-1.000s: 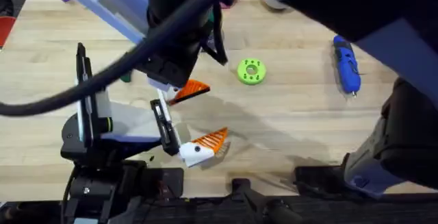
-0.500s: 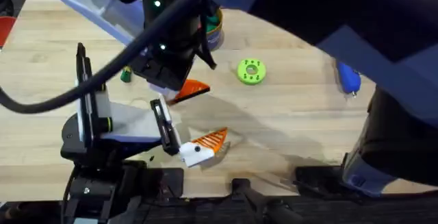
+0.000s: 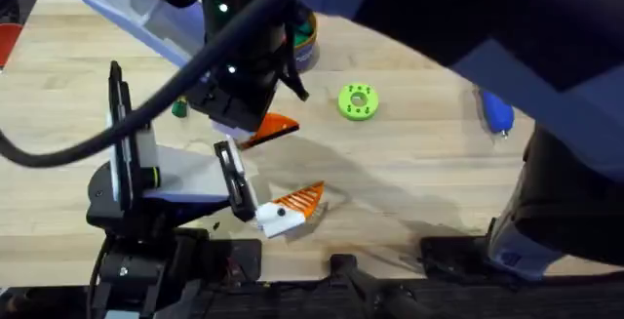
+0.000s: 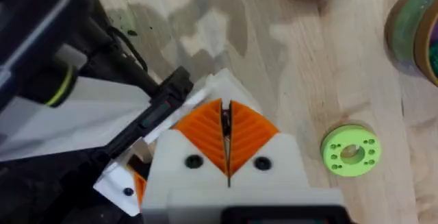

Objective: Pick up the gripper from the table and insert it into the empty holder that is missing its gripper. Then pick up a screw, insert it into the mounting hole, and use the screwdriver to tighten it. Finally, clean up the table by picking up the vegetable and placing it into the bucket.

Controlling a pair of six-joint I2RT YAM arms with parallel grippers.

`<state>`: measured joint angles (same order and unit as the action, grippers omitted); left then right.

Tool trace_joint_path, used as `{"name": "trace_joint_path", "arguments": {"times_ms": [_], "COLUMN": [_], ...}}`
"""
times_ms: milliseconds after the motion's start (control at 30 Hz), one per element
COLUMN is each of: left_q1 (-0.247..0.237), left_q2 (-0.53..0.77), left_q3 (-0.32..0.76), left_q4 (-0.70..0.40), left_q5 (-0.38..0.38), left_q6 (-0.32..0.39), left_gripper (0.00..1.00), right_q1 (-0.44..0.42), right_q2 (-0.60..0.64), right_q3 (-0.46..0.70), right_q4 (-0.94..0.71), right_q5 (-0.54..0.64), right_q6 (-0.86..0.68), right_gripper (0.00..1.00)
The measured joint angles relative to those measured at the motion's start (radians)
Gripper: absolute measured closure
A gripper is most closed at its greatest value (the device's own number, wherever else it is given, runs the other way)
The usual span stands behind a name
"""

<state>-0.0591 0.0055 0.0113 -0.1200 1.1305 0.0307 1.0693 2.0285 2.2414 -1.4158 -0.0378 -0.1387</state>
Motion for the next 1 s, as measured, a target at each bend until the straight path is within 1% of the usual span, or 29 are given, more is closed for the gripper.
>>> {"name": "trace_joint_path", "arguments": {"times_ms": [467,867,1000], "left_q1": [0.0,0.0,0.0], "left_q2": [0.0,0.0,0.0], "left_q3": [0.0,0.0,0.0], "left_q4": [-0.001,-0.001,0.0], "left_q5": [0.004,0.003,0.003], "left_q6": [-0.005,-0.005,-0.001], "left_gripper": [0.015,0.015,0.015], "right_q1": [0.004,0.004,0.004], "right_q2": [0.016,0.016,0.019], "right_q3": [0.006,0.008,0.008], "right_q4": [0.005,-0.022,-0.021], "right_q5": [0.001,0.008,0.037], "right_q6": [0.0,0.0,0.0], "right_gripper": [0.996,0.996,0.996]}}
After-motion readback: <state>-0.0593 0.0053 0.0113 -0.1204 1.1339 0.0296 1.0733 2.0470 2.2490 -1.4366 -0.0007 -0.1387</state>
